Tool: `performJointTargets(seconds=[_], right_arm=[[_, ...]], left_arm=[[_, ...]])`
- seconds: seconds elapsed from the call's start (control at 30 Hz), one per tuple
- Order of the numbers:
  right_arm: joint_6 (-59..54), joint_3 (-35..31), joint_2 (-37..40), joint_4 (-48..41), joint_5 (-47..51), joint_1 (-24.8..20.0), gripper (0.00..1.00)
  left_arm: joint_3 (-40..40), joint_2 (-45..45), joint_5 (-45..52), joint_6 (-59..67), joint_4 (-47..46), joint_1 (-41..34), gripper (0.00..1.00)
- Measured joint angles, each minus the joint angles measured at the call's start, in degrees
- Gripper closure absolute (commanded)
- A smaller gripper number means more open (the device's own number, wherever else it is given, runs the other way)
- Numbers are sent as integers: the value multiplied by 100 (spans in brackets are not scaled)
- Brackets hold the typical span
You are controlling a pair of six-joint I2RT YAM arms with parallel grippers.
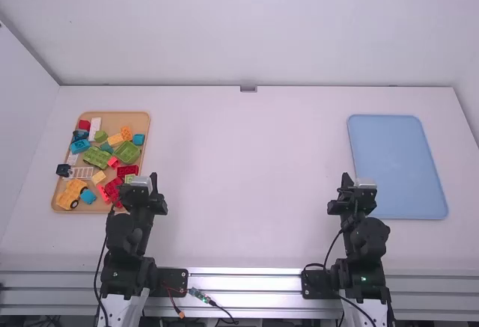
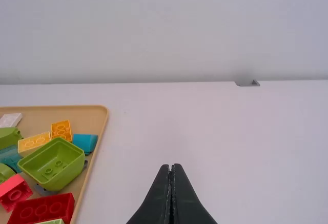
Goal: Assemble lego blocks to make yellow taxi
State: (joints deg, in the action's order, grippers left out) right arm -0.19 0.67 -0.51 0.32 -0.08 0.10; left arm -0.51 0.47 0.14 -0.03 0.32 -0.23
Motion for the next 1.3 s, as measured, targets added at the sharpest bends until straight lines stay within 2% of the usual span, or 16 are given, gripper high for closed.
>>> performJointTargets(seconds=[0.57, 1.3], right_arm=[[-387, 354, -577, -566, -468, -232, 88], [-442, 1327, -1515, 358, -575, -273, 71]], left_arm=[[-428, 581, 378, -61, -632, -52, 88], [-1421, 1565, 431, -271, 245, -9, 70]])
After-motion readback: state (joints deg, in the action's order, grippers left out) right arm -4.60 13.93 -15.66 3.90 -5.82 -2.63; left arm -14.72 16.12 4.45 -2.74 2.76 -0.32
